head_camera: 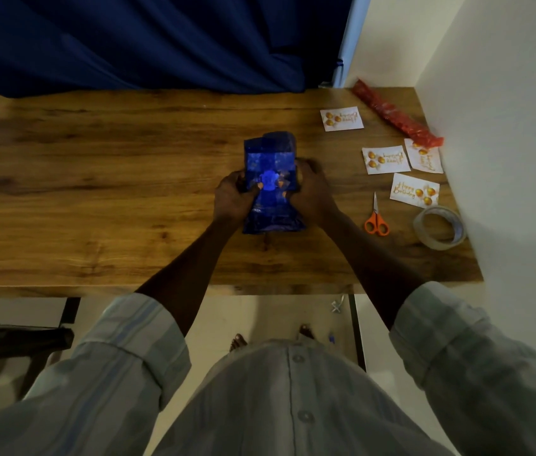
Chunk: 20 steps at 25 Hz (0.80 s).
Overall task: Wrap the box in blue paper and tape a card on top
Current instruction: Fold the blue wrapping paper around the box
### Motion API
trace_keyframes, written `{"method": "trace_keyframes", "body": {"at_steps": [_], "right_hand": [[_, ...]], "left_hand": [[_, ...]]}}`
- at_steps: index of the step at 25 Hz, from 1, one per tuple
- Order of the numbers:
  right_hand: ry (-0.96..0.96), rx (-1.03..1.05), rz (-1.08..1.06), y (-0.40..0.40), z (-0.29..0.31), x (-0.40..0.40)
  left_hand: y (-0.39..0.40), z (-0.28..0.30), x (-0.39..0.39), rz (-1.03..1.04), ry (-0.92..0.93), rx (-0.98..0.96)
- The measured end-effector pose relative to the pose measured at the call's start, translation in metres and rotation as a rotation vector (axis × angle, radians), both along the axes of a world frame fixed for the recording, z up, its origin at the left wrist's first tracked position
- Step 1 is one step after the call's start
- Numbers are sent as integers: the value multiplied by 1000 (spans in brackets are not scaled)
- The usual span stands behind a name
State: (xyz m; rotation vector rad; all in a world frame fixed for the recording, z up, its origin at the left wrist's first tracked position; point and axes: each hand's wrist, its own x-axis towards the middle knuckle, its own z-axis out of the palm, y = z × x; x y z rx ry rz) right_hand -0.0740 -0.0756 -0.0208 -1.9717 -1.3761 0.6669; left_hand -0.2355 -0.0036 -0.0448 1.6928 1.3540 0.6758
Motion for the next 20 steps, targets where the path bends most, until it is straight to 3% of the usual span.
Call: {"method": "trace_keyframes", "body": {"at_steps": [8,16,20], "right_hand": [[227,-95,-99,6,-9,2],[395,-42,-98,7,-22,7],[363,-48,-124,4,-21,9]], "left_hand": [[1,-4,2,-22,19,9],[4,-8,-1,65,62,5],[-1,-3,3,65,154,176]]}}
